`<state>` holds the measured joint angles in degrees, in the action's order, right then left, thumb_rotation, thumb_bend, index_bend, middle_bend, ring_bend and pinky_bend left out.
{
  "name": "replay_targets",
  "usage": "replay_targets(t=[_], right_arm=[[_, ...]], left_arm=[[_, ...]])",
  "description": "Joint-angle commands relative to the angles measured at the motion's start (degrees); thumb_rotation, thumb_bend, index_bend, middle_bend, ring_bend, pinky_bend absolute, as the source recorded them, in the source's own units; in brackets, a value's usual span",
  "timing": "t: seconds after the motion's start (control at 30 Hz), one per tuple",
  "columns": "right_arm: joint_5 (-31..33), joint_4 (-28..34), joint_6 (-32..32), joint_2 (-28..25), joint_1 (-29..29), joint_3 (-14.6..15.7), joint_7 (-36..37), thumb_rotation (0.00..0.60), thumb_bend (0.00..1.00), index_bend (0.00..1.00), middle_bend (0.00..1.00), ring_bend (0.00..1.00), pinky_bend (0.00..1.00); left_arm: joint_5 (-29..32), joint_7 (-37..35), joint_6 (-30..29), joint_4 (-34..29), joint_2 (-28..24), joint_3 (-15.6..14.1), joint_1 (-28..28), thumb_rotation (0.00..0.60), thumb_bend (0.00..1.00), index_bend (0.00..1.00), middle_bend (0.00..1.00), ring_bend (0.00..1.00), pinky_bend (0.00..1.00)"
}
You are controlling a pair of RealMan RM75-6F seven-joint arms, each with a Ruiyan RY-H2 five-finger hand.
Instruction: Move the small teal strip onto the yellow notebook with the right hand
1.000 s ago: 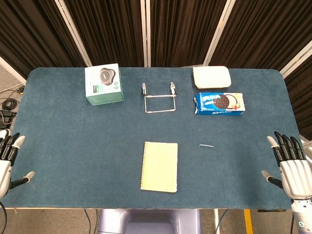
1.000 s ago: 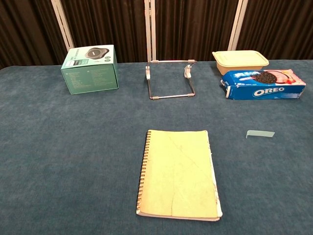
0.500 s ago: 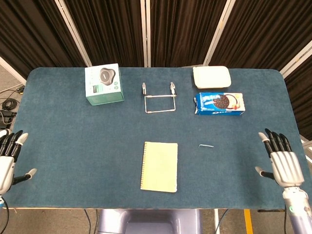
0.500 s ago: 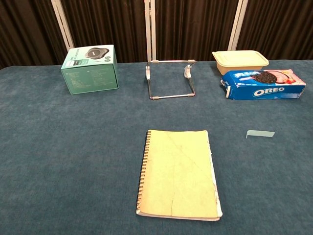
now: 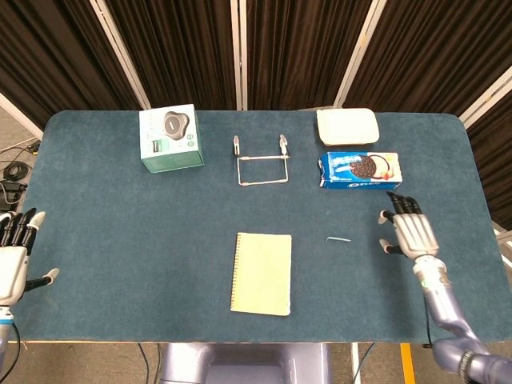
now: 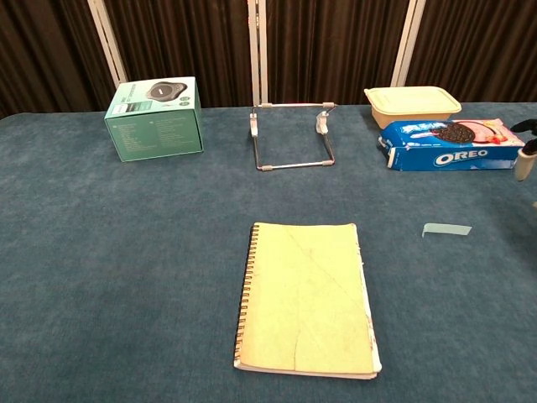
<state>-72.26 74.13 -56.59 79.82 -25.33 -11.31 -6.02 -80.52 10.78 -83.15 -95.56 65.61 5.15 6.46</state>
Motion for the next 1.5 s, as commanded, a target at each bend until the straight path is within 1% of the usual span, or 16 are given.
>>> replay_targets(t=[0.03, 0.17, 0.67, 0.8, 0.97, 1.1, 1.23, 1.33, 1.5], right_arm=[[0.6, -2.8, 2.4, 2.9, -2.2, 0.6, -0.7, 0.600, 0.22, 0.46, 0.00, 0.00, 0.00], [0.6, -4.6, 3.9, 5.1, -3.8, 1.1, -1.4, 0.600, 0.28, 0.49, 0.00, 0.00, 0.00], [0.7, -6.1, 4.6, 8.5, -5.2, 2.8, -2.0, 0.600, 0.29, 0.51, 0.00, 0.00, 0.00], [0.3, -7.4, 4.2, 9.5, -5.3, 3.4, -2.3, 0.600, 0.29, 0.51, 0.00, 0.00, 0.00], [-0.3, -10.4, 3.7, 11.5, -5.5, 3.8, -1.8, 0.600, 0.29, 0.52, 0.00, 0.00, 0.00], [-0.8, -11.7, 3.5, 12.3, -5.6, 3.9, -0.1, 0.600, 0.33, 0.55, 0.00, 0.00, 0.00], [-1.9, -12.3, 2.7, 12.7, -5.7, 4.1, 1.2, 0.600, 0.38, 0.62, 0.00, 0.00, 0.00], [-3.7, -11.5, 1.3, 12.4, -5.9, 4.3, 2.2, 0.600, 0.41, 0.66, 0.00, 0.00, 0.00], [-6.5, -5.5, -0.3, 9.1, -6.5, 4.5, 2.3, 0.600, 0.43, 0.69, 0.00, 0.00, 0.00]], left_arm=[[1.0, 0.4, 0.8, 0.4, 0.5, 0.2, 0.4, 0.600, 0.00, 0.00, 0.00, 0.00, 0.00], [2.6, 1.0, 2.2, 1.2, 1.2, 0.5, 1.0, 0.600, 0.00, 0.00, 0.00, 0.00, 0.00], [3.8, 1.0, 2.6, 2.1, 1.6, 0.6, 1.4, 0.600, 0.00, 0.00, 0.00, 0.00, 0.00], [3.8, 1.0, 2.6, 2.0, 1.6, 0.5, 1.4, 0.600, 0.00, 0.00, 0.00, 0.00, 0.00], [3.8, 0.9, 2.6, 1.9, 1.6, 0.4, 1.5, 0.600, 0.00, 0.00, 0.00, 0.00, 0.00], [4.0, 0.8, 2.8, 2.1, 1.6, 0.4, 1.6, 0.600, 0.00, 0.00, 0.00, 0.00, 0.00], [4.1, 0.8, 2.9, 2.1, 1.6, 0.4, 1.7, 0.600, 0.00, 0.00, 0.00, 0.00, 0.00], [4.2, 0.8, 2.9, 2.2, 1.6, 0.3, 1.7, 0.600, 0.00, 0.00, 0.00, 0.00, 0.00], [4.4, 0.8, 3.2, 2.2, 1.7, 0.3, 1.9, 0.600, 0.00, 0.00, 0.00, 0.00, 0.00]])
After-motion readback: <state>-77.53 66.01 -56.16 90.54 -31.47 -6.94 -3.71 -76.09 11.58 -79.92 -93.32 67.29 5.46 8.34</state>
